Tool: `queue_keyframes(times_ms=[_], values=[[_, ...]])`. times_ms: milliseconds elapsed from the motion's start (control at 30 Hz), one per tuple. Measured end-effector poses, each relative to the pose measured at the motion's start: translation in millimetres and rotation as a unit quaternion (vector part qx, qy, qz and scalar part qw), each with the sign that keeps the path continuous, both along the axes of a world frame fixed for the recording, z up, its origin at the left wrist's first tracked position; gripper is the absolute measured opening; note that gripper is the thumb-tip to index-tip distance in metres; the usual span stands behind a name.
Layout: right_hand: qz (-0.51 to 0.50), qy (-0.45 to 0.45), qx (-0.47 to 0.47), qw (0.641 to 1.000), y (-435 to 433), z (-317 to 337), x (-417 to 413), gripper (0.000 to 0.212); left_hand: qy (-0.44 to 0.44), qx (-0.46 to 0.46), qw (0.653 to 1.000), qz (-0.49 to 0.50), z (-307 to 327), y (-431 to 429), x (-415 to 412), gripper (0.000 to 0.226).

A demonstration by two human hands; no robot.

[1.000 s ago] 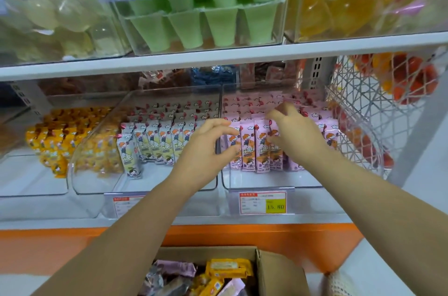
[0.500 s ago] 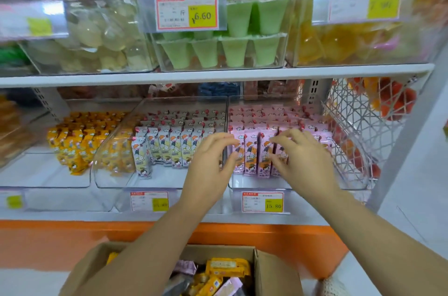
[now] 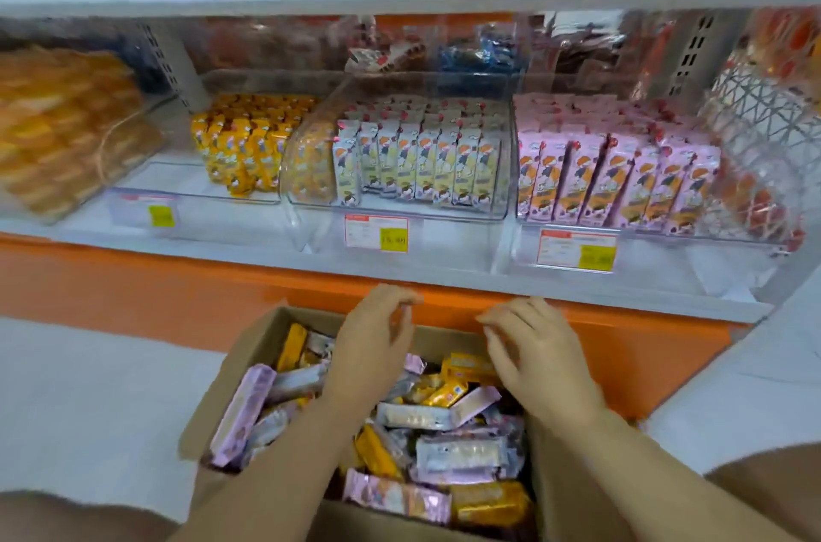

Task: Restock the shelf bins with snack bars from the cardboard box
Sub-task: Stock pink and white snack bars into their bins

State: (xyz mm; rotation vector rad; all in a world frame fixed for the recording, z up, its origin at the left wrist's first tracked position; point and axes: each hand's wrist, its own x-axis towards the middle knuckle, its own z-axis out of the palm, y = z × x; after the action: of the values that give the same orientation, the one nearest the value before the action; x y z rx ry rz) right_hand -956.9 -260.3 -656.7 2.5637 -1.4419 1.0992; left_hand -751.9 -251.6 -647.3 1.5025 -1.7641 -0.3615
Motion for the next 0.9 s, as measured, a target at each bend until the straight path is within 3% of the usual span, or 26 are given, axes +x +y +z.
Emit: queue_keyframes(times_ms=[100, 200, 333, 433, 567, 633, 733, 900], values=[[0.024, 0.049, 0.151, 0.987, -4.6, -26.8, 7.4, 0.027, -0.023, 0.089, 0.995, 0.027, -28.5, 7.0, 27.9, 0.019], [0.056, 0.104, 0.290, 0.950, -12.3, -42.7, 15.6, 0.029, -0.044, 0.195, 0.979, 0.052, -45.9, 14.1, 56.5, 0.022], [0.109, 0.170, 0.402, 0.893, -18.0, -50.1, 43.0, 0.035, -0.059, 0.223, 0.969, 0.085, -50.4, 21.5, 80.3, 0.022], [0.142, 0.216, 0.425, 0.868, -18.7, -55.0, 66.1, 0.033, -0.094, 0.229, 0.963, 0.109, -48.5, 31.3, 99.0, 0.023], [0.168, 0.206, 0.427, 0.864, -19.1, -52.5, 91.4, 0.031, -0.098, 0.207, 0.946, 0.227, -53.9, 46.9, 136.5, 0.023], [0.178, 0.188, 0.426, 0.867, -19.1, -46.7, 98.4, 0.030, -0.126, 0.250, 0.923, 0.264, -57.8, 51.1, 149.5, 0.023], [0.178, 0.176, 0.417, 0.874, -19.6, -40.3, 101.2, 0.029, -0.188, 0.329, 0.890, 0.252, -66.0, 54.8, 156.4, 0.038], [0.173, 0.164, 0.419, 0.876, -18.5, -37.0, 99.5, 0.030, -0.204, 0.368, 0.867, 0.268, -70.0, 53.4, 152.0, 0.048]])
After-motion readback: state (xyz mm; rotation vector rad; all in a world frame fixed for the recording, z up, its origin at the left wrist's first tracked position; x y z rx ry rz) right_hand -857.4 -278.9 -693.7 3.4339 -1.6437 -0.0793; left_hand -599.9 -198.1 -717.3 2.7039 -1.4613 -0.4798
